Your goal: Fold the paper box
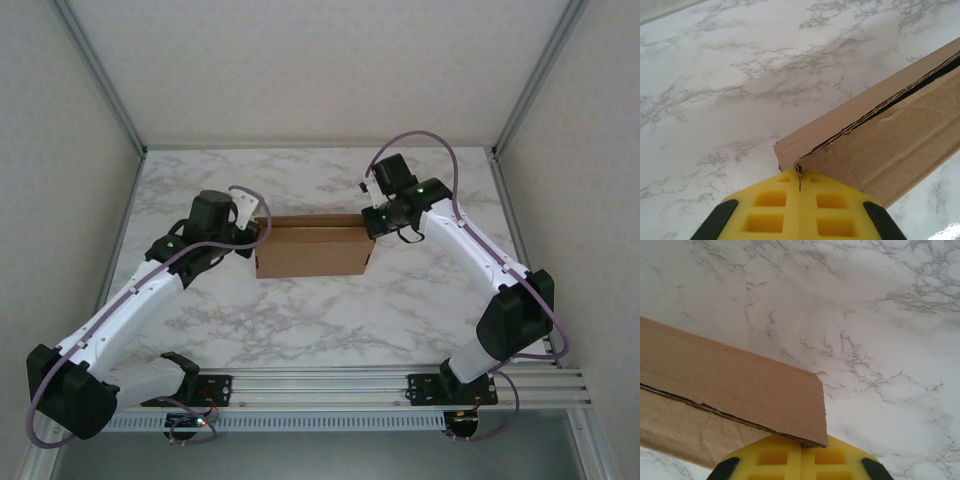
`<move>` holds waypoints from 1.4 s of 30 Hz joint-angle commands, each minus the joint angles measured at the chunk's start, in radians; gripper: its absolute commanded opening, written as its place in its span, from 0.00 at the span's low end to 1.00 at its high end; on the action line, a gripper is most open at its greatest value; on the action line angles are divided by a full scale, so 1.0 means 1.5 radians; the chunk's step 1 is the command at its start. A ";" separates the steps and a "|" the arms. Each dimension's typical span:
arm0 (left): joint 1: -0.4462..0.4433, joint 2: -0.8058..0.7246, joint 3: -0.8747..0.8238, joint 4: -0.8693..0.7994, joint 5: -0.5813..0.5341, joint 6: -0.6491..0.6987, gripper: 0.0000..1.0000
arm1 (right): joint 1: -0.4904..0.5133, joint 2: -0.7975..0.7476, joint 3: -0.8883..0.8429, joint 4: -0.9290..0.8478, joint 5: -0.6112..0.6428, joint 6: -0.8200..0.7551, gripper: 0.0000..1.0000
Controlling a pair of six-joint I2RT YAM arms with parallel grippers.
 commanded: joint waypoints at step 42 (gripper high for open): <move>0.024 0.132 0.238 -0.226 0.115 -0.161 0.00 | 0.046 -0.009 0.004 -0.037 0.023 -0.008 0.00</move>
